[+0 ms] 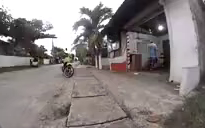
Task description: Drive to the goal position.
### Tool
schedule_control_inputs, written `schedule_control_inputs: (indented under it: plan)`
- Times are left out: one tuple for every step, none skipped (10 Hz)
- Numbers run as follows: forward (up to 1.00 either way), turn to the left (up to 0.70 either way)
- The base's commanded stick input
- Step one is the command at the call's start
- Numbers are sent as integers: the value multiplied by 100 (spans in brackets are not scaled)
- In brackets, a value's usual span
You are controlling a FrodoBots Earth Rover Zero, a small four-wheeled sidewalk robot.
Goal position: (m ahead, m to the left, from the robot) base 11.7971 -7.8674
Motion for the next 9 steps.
schedule_control_inputs:
  plan:
    - [70,27]
    - [70,27]
    - [70,27]
    - [70,27]
    - [70,27]
    - [70,27]
    - [70,27]
    - [70,27]
    - [0,23]
